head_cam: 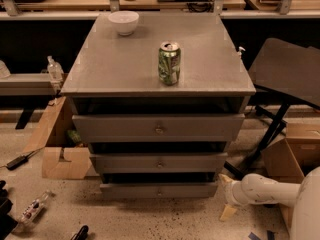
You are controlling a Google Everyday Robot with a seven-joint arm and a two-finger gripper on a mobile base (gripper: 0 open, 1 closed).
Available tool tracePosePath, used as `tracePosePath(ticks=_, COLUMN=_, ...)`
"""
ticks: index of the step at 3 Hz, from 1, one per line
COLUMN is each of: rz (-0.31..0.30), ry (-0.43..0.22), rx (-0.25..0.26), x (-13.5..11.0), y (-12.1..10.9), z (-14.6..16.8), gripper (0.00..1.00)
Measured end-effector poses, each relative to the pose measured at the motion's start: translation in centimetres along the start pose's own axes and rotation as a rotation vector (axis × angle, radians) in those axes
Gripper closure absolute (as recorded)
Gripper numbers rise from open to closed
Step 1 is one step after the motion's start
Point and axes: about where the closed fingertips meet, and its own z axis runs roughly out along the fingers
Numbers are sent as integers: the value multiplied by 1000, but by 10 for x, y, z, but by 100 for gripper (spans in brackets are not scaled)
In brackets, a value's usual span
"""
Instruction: Open bottom drawer
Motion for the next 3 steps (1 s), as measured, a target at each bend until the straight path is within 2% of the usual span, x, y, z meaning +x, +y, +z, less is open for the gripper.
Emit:
tracePosePath(ticks=1, rz=-31, ry=-27, rx=-48, x=-14, y=28, z=27, gripper=0)
tracePosePath(ticks=2, rz=-58, ry=-107, rx=-76, x=-29, y=53, z=64, gripper=0)
tracePosePath(ticks=3, rz=-145, ry=-160, rx=-48, x=-53, y=45, z=108, gripper=0)
